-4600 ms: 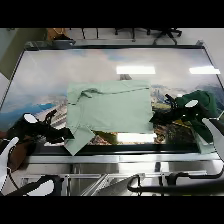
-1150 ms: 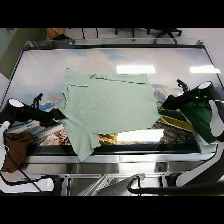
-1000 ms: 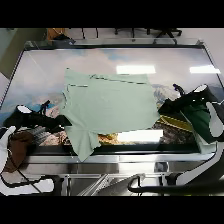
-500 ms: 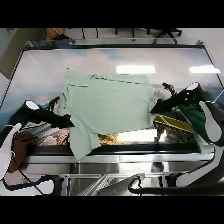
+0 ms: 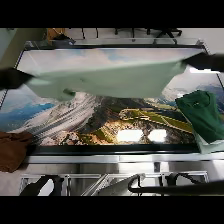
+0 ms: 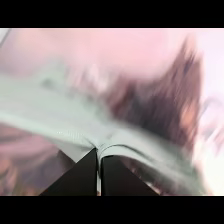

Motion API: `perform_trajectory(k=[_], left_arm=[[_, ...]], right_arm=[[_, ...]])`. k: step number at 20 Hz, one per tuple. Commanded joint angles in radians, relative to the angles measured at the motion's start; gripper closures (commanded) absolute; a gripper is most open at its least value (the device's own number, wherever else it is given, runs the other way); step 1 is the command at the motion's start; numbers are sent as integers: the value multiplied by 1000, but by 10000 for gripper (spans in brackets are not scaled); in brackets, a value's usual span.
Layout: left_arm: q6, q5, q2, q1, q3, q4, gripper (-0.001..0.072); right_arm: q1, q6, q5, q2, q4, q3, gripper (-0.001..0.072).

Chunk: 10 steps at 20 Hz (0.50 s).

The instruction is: Fold the shirts.

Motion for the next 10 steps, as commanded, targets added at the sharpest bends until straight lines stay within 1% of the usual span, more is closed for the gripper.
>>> perform_trajectory(k=[1,3,4,6,8,10], left_arm=[[-15,91,174,93,233,15,692],[14,128,221,158,315,17,693],[33,122,229,195,357,17,692],[42,89,201,232,425,15,692],[42,48,138,201,453,5,692],[42,3,63,106,407,5,692]], right_arm=[[-61,-29,-149,145,16,153,701],[-66,-29,-207,175,5,219,700],[-66,-29,-212,179,6,248,700],[-64,-28,-199,176,6,270,700],[-64,-28,-137,133,20,269,700],[-60,-29,-38,49,89,256,701]])
